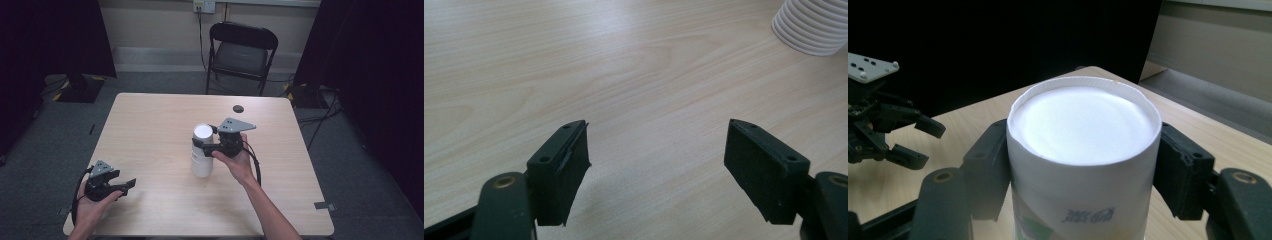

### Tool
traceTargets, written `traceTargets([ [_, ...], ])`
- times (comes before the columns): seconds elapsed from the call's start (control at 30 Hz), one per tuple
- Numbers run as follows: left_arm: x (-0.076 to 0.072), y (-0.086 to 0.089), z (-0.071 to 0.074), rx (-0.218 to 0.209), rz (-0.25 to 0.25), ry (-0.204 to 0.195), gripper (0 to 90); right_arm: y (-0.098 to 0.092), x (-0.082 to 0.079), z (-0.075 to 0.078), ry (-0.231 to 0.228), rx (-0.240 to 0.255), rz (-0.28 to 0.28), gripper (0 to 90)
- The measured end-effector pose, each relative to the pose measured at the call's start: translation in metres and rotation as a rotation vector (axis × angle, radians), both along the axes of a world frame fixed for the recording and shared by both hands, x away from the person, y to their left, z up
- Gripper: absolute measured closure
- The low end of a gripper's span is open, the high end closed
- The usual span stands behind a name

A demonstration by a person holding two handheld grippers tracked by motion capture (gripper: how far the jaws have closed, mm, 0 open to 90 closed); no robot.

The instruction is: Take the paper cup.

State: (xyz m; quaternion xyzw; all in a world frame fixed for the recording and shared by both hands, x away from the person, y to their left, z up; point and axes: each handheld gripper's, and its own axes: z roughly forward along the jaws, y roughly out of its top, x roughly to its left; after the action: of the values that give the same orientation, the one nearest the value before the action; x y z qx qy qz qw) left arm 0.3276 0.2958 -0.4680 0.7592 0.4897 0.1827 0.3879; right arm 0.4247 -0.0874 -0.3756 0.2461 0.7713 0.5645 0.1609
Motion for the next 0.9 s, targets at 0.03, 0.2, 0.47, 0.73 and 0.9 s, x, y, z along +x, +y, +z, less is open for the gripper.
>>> traceTargets([
  [0.03, 0.0, 0.0, 0.0, 0.001, 0.0, 0.0, 25.9, 0.0, 0.0, -0.001, 0.006, -0.004, 0.002, 31.7],
  [0.2, 0.0, 0.0, 0.0, -0.002, 0.003, 0.002, 25.8, -0.002, 0.0, 0.0, 0.006, 0.024, 0.004, 32.3],
  [0.47, -0.001, -0.003, 0.002, -0.016, -0.004, -0.021, 25.9, 0.0, 0.0, -0.001, 0.0, 0.0, -0.005, 35.4],
  [0.73, 0.004, -0.028, 0.017, -0.055, -0.044, -0.061, 23.0, -0.003, 0.0, 0.006, 0.007, 0.015, 0.007, 35.4],
  [0.9, 0.017, -0.056, 0.032, -0.092, -0.093, -0.087, 23.0, -0.002, 0.001, 0.005, 0.008, 0.011, 0.01, 35.4],
])
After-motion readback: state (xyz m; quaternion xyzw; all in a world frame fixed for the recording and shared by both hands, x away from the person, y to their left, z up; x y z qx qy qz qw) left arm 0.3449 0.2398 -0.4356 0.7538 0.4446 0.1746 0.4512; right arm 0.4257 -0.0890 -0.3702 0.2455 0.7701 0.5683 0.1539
